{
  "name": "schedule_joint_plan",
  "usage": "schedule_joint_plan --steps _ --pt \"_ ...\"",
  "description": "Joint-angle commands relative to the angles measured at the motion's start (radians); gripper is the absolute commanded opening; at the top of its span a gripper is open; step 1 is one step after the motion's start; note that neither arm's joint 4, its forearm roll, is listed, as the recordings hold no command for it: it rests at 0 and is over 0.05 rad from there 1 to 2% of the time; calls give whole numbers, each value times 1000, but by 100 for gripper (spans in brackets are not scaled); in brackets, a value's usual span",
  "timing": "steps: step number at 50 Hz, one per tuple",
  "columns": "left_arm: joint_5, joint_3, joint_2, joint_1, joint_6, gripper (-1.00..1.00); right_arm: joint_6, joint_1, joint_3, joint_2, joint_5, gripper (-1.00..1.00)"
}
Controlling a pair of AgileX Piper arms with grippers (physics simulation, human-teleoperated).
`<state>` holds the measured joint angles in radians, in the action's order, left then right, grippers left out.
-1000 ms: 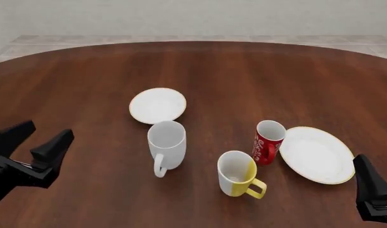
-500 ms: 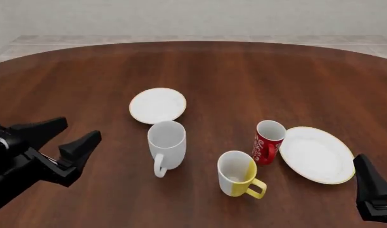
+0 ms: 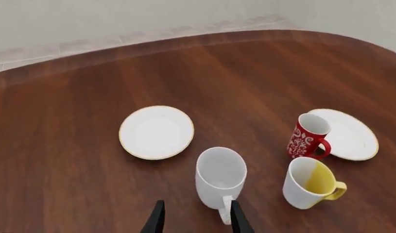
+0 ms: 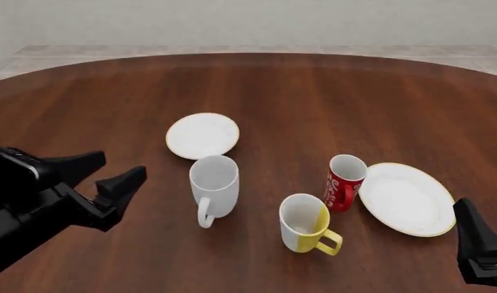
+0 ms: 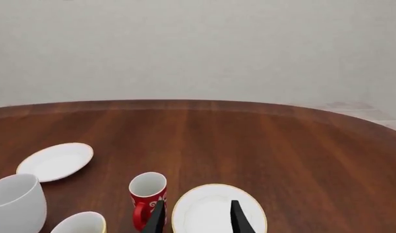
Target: Put the white mug on the left plate.
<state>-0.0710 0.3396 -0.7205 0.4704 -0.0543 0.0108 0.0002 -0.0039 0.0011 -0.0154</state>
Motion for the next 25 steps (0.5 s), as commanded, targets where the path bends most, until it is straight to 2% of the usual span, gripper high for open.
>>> schedule_joint_plan --steps 1,25 --pt "-24 1 -32 5 -27 100 6 -2 0 0 -3 100" --pt "-70 -13 -80 68 -51 100 11 -7 0 0 -7 100"
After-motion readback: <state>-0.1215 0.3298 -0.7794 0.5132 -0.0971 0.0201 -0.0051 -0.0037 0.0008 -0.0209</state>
